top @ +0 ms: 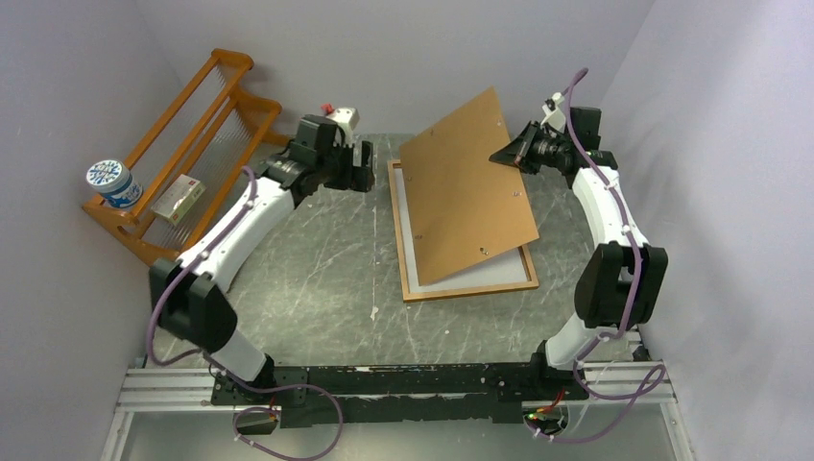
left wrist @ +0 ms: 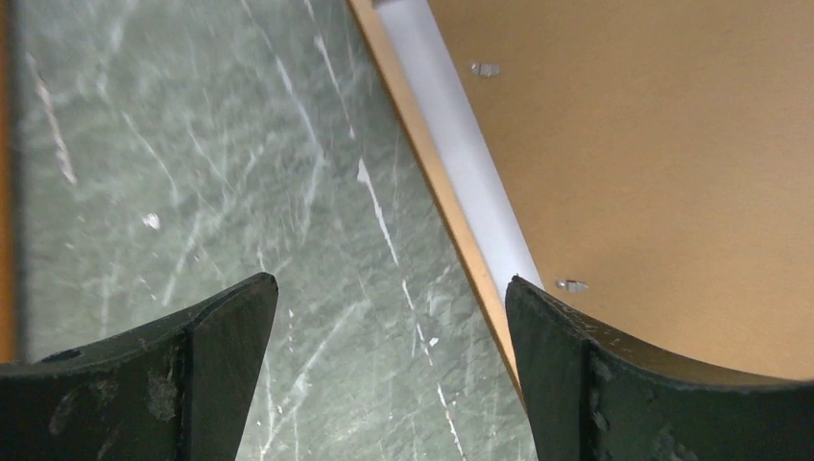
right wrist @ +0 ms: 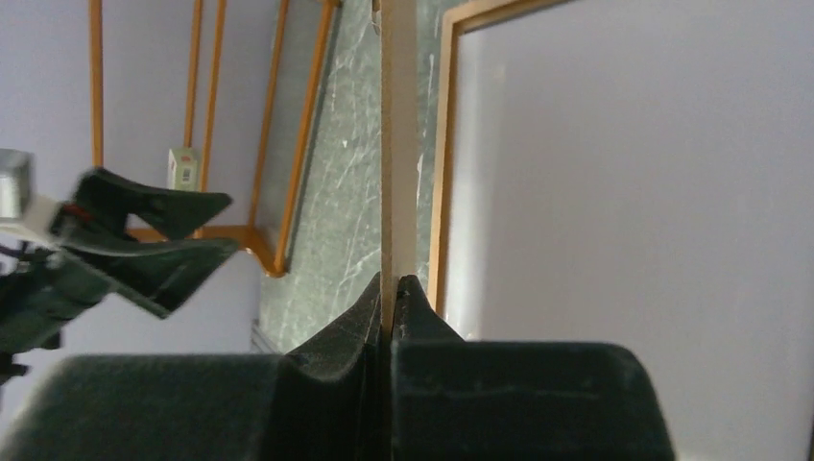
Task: Put the photo into the frame
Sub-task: Turn over the photo frame item on the photo frame.
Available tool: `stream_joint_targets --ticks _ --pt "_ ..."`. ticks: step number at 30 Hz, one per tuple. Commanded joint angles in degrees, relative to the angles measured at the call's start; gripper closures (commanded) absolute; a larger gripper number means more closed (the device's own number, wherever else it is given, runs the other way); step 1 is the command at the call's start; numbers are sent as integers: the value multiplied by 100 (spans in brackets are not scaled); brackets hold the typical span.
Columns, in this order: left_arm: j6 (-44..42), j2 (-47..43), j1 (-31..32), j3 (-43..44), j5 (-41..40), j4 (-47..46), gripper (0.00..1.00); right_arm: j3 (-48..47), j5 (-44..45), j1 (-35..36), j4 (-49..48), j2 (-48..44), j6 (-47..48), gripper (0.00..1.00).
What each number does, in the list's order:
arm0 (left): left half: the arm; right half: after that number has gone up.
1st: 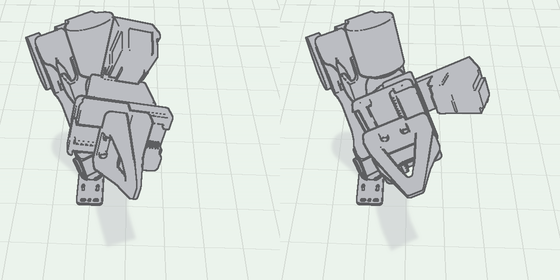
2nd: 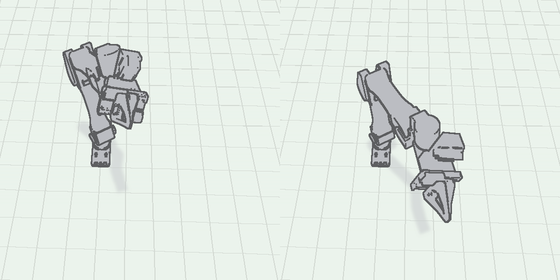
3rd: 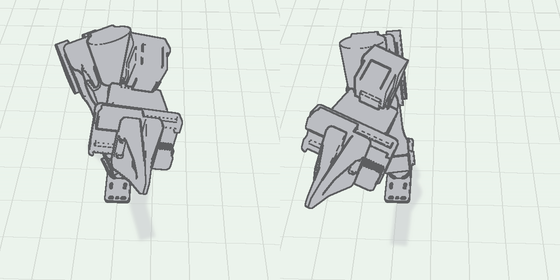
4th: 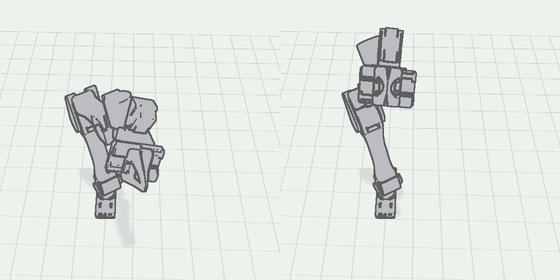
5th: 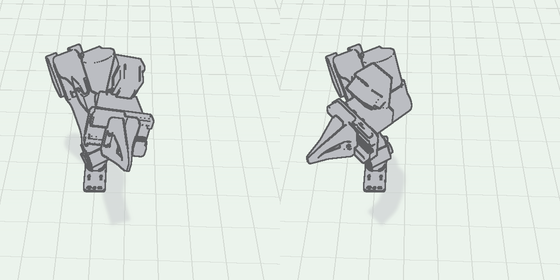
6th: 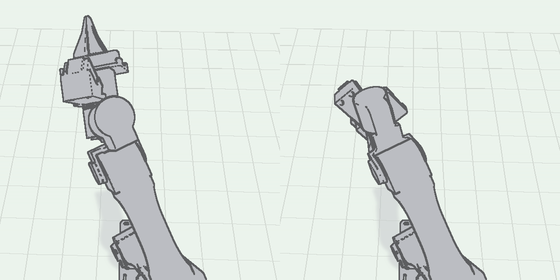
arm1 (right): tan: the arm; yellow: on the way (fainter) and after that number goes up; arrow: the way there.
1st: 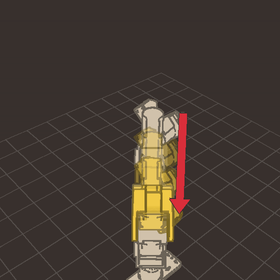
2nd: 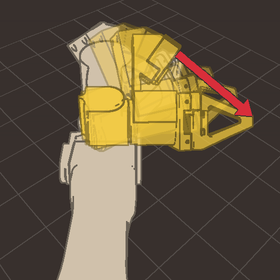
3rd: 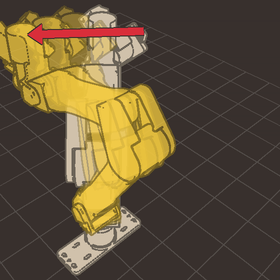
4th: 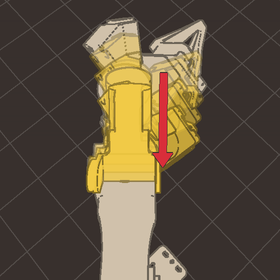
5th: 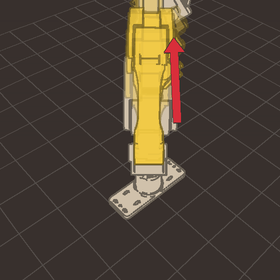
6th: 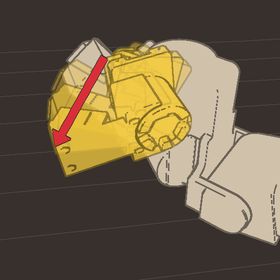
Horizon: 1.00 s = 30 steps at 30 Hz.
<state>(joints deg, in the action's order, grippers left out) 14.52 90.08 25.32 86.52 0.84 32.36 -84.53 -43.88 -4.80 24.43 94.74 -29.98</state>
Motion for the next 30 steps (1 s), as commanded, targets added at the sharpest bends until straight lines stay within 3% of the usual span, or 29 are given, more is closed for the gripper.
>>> stream_joint_targets --ticks 1,7,19,23,30 --pt "438 587 -171 28 433 -52 11 -47 -562 -137 -643 203 -700 100" --pt "1009 1314 -641 -257 1711 -723 17 -54 -731 -201 -679 634 -547 100" --pt "1661 3051 -916 457 3608 -1228 28 532 -773 -215 -1781 1036 -589 100" --pt "1873 3460 -955 648 3912 -1391 29 703 -905 -215 -2106 1114 -677 100" --pt "1883 3857 -959 936 3955 -1294 36 705 -772 -215 -1738 1248 -562 100"
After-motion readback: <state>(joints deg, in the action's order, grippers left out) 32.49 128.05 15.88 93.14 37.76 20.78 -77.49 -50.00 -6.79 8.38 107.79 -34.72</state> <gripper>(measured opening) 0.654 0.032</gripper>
